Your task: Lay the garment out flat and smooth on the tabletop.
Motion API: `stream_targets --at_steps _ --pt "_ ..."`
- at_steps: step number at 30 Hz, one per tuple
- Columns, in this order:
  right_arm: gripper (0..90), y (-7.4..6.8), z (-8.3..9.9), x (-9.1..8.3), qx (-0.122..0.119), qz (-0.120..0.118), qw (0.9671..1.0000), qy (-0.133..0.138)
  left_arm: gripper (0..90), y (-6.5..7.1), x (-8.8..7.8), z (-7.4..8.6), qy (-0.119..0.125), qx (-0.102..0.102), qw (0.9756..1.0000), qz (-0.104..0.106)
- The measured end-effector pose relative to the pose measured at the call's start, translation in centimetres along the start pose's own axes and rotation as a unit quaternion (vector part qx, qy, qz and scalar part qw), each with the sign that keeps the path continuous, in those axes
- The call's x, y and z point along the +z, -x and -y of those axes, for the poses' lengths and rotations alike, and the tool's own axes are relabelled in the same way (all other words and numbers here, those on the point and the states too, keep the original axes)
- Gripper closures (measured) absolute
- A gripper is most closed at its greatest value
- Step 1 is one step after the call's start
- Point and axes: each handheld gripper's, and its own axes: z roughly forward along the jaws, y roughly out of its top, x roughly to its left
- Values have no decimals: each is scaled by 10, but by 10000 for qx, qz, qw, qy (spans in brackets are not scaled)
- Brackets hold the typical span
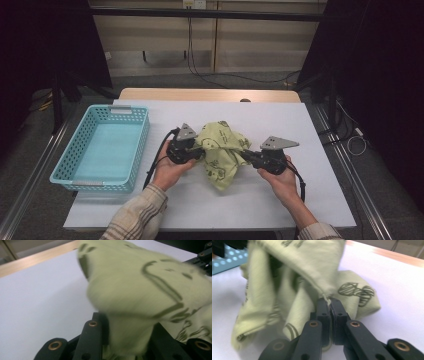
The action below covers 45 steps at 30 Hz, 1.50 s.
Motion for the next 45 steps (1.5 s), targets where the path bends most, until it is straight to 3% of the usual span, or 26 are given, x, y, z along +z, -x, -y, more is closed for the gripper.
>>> stream_targets --at_steps 2,5,7,8,10,13,14,16,18,21,23,24,28,31,37,43,45 --pt "871 3 3 -1 71 45 10000 -36 774 -3 -7 6 -11 0 10000 -29" --pt "870 7 13 -2 48 166 9996 -239 774 2 -9 13 -37 31 9999 89" --pt "870 8 20 -4 -10 226 9987 -449 774 10 -4 15 -160 237 9995 162" --pt "869 9 25 -6 -98 332 9977 -588 774 15 -2 16 -148 185 9995 212" --pt "870 12 32 -11 -258 581 9948 -802 774 24 3 17 -194 315 9989 281" --pt "870 23 43 -20 -135 827 9910 -1041 773 37 10 22 -356 495 9970 470" --pt "868 29 50 -22 -83 945 9884 -1183 773 41 12 23 -364 483 9967 539" --pt "857 33 55 -27 26 829 9900 -1144 772 46 16 26 -518 540 9950 662" --pt "829 32 54 -32 -19 783 9915 -1038 770 49 17 30 -589 573 9943 679" --pt "711 28 49 -40 29 634 9950 -771 761 48 14 33 -683 492 9934 782" --pt "623 24 47 -45 49 504 9969 -604 749 50 11 35 -575 451 9940 819" --pt "581 22 45 -48 62 549 9968 -577 739 49 8 34 -582 501 9936 831" --pt "523 17 40 -60 144 501 9980 -356 647 44 1 33 -544 448 9945 772" --pt "508 15 33 -63 130 476 9987 -151 556 36 -3 31 -441 268 9959 737" --pt "476 13 10 -35 24 357 9993 -110 371 24 -5 30 -254 72 9986 455" --pt "466 14 -5 12 -107 325 9988 -353 249 18 -8 30 -123 -13 9993 339" --pt "515 15 -5 23 -187 378 9979 -490 227 17 -9 30 -68 3 9994 338"
